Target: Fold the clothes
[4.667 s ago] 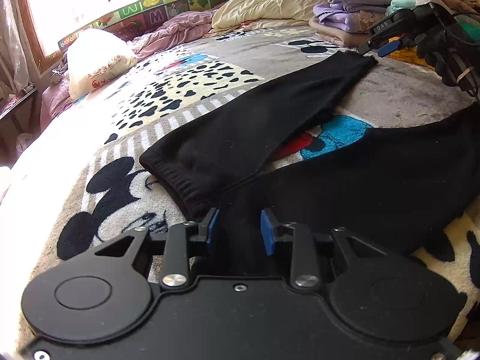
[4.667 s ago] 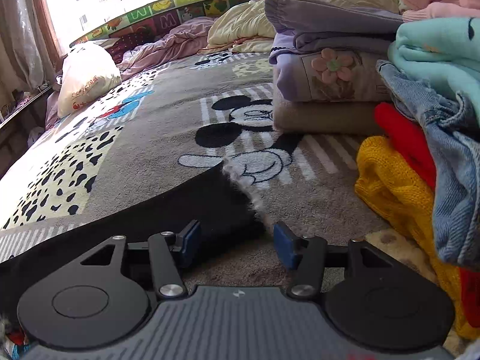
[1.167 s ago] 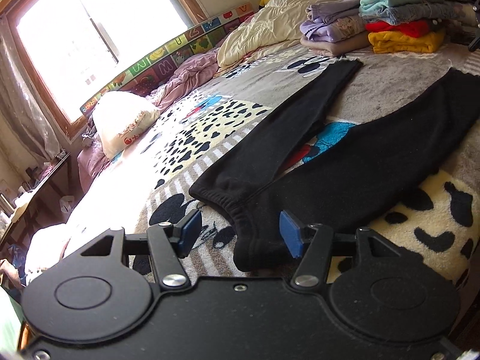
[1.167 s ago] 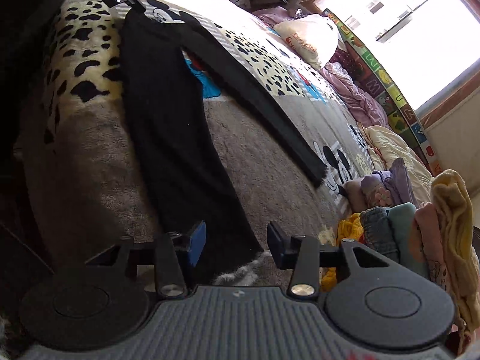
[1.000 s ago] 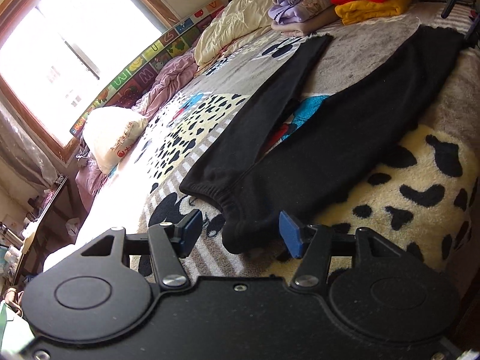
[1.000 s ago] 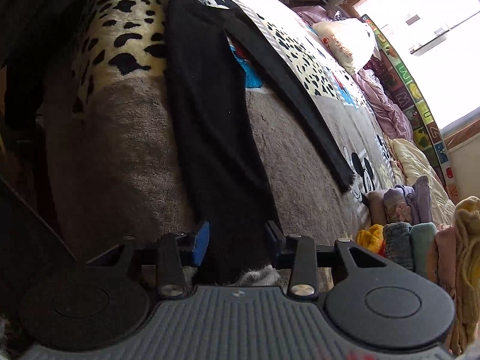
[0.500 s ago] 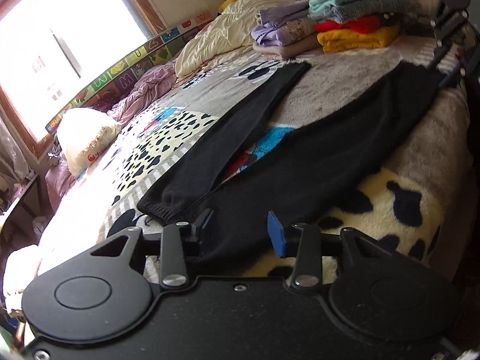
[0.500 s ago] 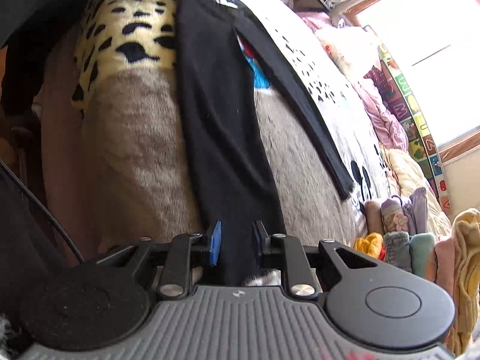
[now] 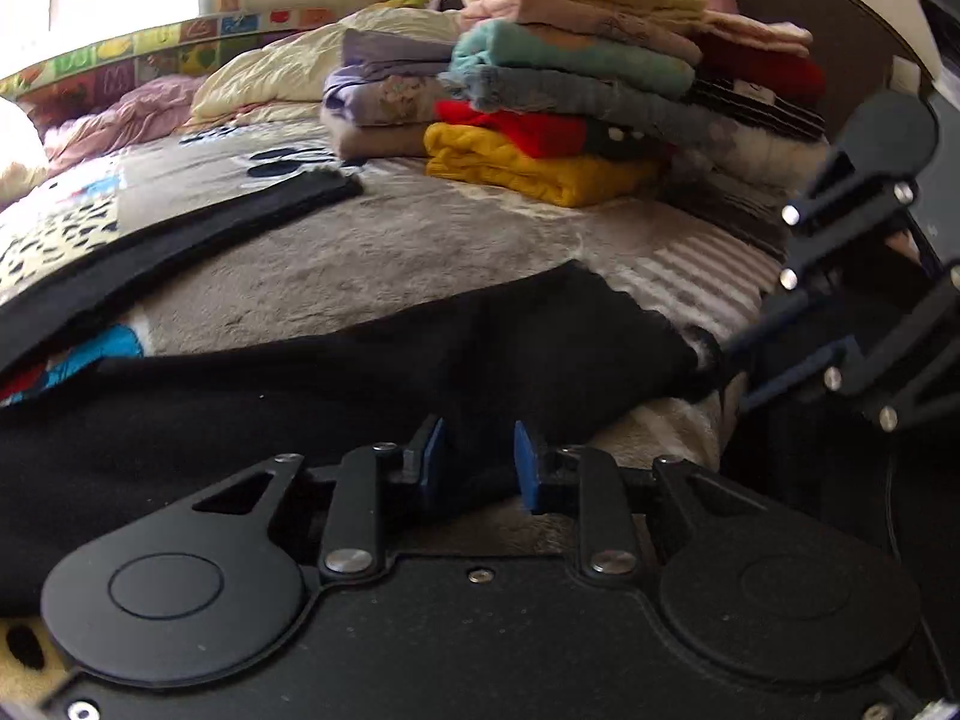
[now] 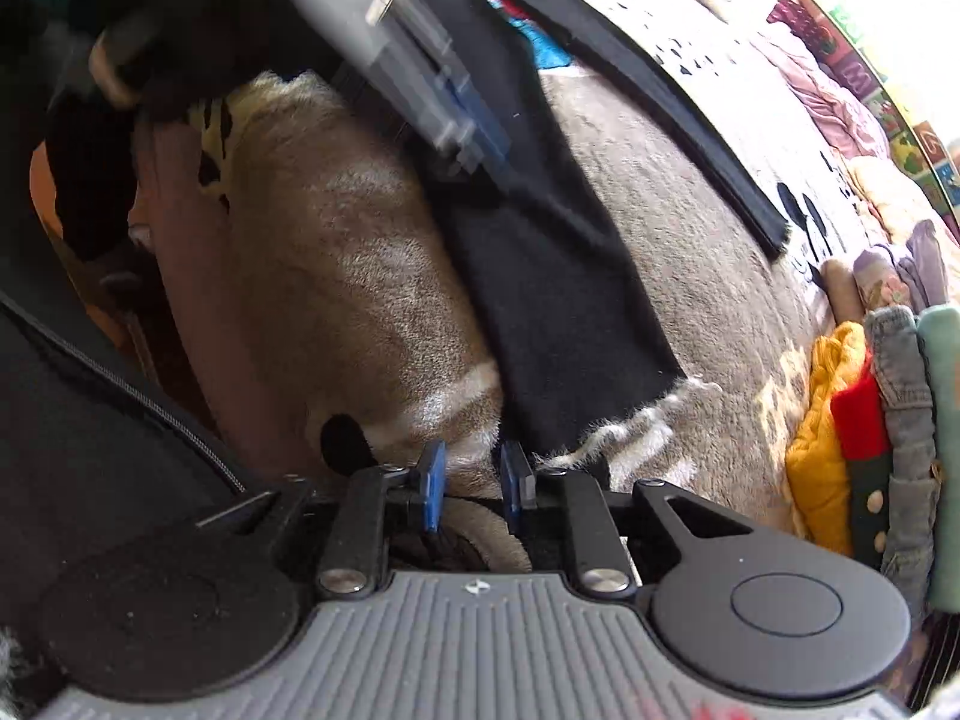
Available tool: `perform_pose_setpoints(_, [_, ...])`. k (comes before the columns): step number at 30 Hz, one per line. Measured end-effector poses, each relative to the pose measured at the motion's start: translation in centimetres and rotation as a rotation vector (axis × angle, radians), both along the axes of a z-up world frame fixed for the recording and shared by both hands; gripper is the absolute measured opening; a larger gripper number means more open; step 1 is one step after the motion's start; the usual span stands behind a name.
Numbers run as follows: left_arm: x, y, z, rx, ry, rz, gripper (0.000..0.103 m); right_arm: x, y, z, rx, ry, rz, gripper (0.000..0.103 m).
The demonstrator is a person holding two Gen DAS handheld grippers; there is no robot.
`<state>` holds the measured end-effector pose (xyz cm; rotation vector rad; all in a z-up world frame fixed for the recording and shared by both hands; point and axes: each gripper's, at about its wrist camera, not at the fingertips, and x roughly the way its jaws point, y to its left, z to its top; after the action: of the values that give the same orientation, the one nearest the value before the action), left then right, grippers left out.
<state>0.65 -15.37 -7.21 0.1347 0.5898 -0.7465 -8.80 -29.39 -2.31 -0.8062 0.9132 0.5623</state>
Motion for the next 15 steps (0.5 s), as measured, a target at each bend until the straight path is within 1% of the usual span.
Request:
perform_pose_setpoints(1, [-0.3, 0.2, 0.5, -0.027, 0.019, -0.025, 0.023, -0.2, -0.4, 0.4, 0.018, -0.007, -0.016, 0.020])
perform_pose_setpoints(2, [-0.2, 0.6, 1.0, -0.058, 0.018, -0.013, 0.023, -0.4, -0.9, 0.7, 0.037, -0.015, -0.031, 0.020])
perform_pose_setpoints(4, [0.0, 0.8, 0.9, -0.047, -0.031, 0.037, 0.023, -0.9, -1.5, 1.2, 0.076, -0.025, -0.059, 0.021])
perform_pose_setpoints(5, [0.5, 0.8, 0.4, -0.042, -0.008, 0.048, 0.023, -0.7, -1.7, 1.3, 0.097, -0.026, -0.070, 0.021])
perform_pose_setpoints(6, [0.9, 0.6, -0.2, -0.042, 0.053, 0.030, 0.023, -0.5, -1.8, 1.3, 0.109, -0.025, -0.080, 0.021])
perform_pose_setpoints(7, [0.7, 0.4, -0.4, -0.039, 0.065, -0.011, 0.023, 0.0, -1.6, 1.3, 0.106, -0.035, -0.084, 0.021])
perform_pose_setpoints(8, [0.2, 0.4, -0.5, -0.034, 0.057, -0.057, 0.023, 0.5, -1.3, 1.3, 0.111, -0.041, -0.085, 0.021])
perform_pose_setpoints(10, [-0.5, 0.8, 0.3, -0.059, 0.060, -0.108, 0.023, 1.6, -0.8, 1.4, 0.127, -0.047, -0.077, 0.021])
perform_pose_setpoints(12, [-1.0, 1.7, 1.0, -0.067, 0.036, -0.118, 0.023, 2.5, -0.1, 1.6, 0.117, -0.060, -0.054, 0.021])
perform_pose_setpoints(14, [-1.0, 3.4, 1.7, -0.016, -0.013, -0.106, 0.023, 2.7, 0.6, 1.4, 0.104, -0.062, -0.021, 0.022])
perform_pose_setpoints(15, [-0.9, 4.2, 2.1, 0.013, -0.039, -0.099, 0.023, 2.8, 1.0, 1.0, 0.079, -0.058, 0.002, 0.022])
